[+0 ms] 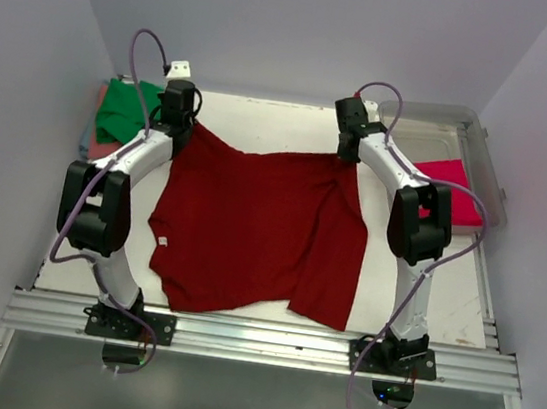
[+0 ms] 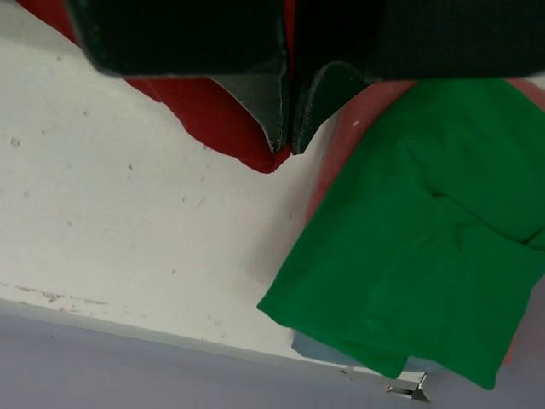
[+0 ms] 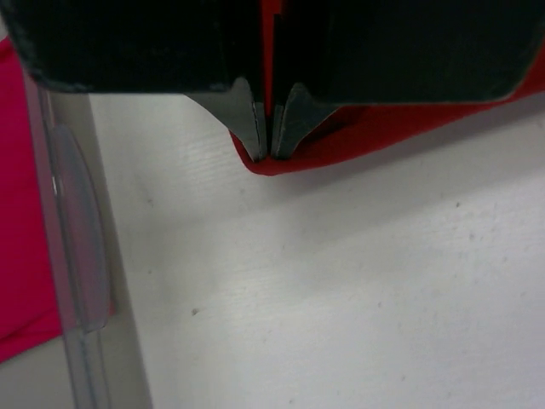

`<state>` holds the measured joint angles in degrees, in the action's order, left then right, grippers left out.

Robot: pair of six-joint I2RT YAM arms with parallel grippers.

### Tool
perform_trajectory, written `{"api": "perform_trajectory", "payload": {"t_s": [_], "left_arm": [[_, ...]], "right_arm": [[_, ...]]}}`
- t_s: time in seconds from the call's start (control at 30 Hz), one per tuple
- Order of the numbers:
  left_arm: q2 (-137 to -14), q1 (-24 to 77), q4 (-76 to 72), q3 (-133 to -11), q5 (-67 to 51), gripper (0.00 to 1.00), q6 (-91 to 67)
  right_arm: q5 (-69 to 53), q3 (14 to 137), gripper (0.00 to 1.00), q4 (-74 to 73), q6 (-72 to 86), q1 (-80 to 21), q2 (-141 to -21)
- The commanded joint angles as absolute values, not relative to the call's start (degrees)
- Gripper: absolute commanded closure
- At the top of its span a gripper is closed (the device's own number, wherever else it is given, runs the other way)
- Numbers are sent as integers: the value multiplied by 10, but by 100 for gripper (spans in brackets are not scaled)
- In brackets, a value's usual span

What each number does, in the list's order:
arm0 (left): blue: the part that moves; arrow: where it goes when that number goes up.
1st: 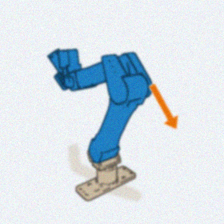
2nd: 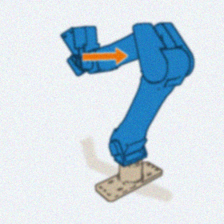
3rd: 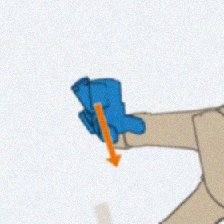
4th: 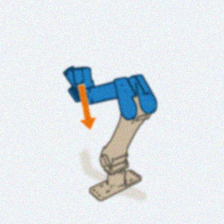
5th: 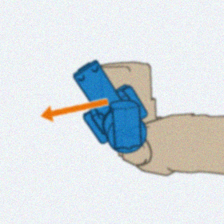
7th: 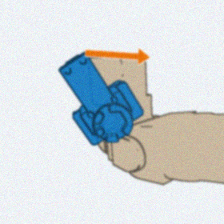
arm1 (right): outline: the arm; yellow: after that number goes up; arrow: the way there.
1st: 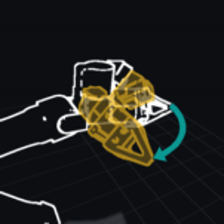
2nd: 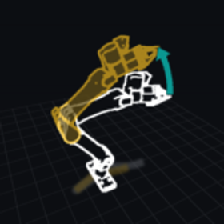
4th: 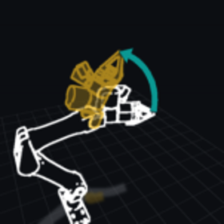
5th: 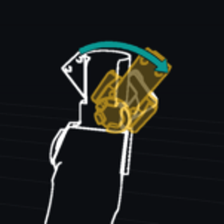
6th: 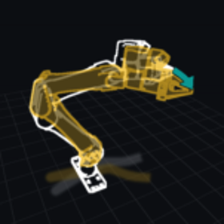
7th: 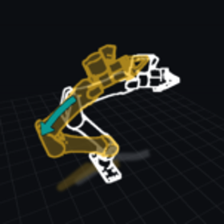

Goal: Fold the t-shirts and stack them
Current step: Flatten the tshirt out

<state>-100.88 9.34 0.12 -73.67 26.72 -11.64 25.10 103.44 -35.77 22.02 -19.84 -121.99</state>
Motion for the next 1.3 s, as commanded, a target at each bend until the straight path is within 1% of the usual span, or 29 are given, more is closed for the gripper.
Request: {"api": "perform_trajectory", "payload": {"t_s": [0.0,0.03,0.07,0.1,0.13,0.17,0.2,0.23,0.27,0.3,0.33,0.4,0.43,0.47,0.5,0.53,0.57,0.6,0.67,0.7,0.73,0.8,0.97,1.1,1.2,1.27], "left_arm": [[-1055,66,-122,-796,230,96,-106],[-1063,59,-136,-799,221,84,-109],[-1068,56,-149,-801,208,66,-108],[-1066,55,-161,-800,208,45,-113],[-1061,56,-178,-798,202,22,-119],[-1044,56,-184,-797,186,18,-122],[-1033,56,-185,-795,178,2,-127],[-1019,59,-188,-793,168,0,-131],[-990,60,-191,-783,146,0,-134],[-975,62,-182,-778,143,0,-137],[-958,72,-177,-771,142,0,-140],[-912,90,-174,-735,133,0,-141],[-900,111,-159,-727,130,0,-147],[-885,122,-143,-722,130,0,-162],[-879,133,-119,-704,134,2,-167],[-874,152,-109,-691,128,4,-177],[-863,158,-102,-676,109,10,-197],[-859,160,-90,-643,94,27,-208],[-847,160,-84,-604,63,50,-241],[-843,159,-85,-565,54,71,-249],[-839,159,-87,-543,43,83,-257],[-831,159,-92,-489,32,100,-282],[-835,160,-62,-434,-13,100,-315],[-824,166,-35,-422,-17,100,-316],[-828,167,-15,-427,-7,100,-310],[-845,167,-7,-435,-5,100,-309]], "right_arm": [[389,1106,91,-349,231,-195,-1251],[408,1119,78,-350,230,-194,-1260],[439,1132,68,-359,229,-195,-1271],[451,1141,57,-362,228,-197,-1271],[461,1137,39,-359,219,-199,-1265],[472,1125,34,-334,210,-203,-1239],[474,1084,29,-317,197,-207,-1218],[473,1053,20,-287,181,-210,-1197],[467,1026,18,-230,168,-220,-1170],[457,983,16,-215,154,-224,-1132],[445,966,16,-204,149,-229,-1111],[406,921,16,-197,155,-242,-1079],[390,905,17,-193,157,-246,-1047],[367,890,23,-194,159,-250,-1035],[356,872,28,-200,172,-258,-1025],[321,864,39,-206,181,-261,-1010],[297,856,59,-216,191,-262,-1006],[280,846,100,-222,206,-261,-1005],[251,844,100,-257,227,-263,-1009],[238,841,100,-266,239,-262,-1012],[229,839,100,-277,246,-262,-1017],[209,828,100,-301,268,-263,-1027],[253,790,100,-352,315,-279,-1022],[306,758,100,-385,356,-288,-1017],[304,748,100,-390,368,-287,-1031],[301,752,100,-398,372,-287,-1061]]}}
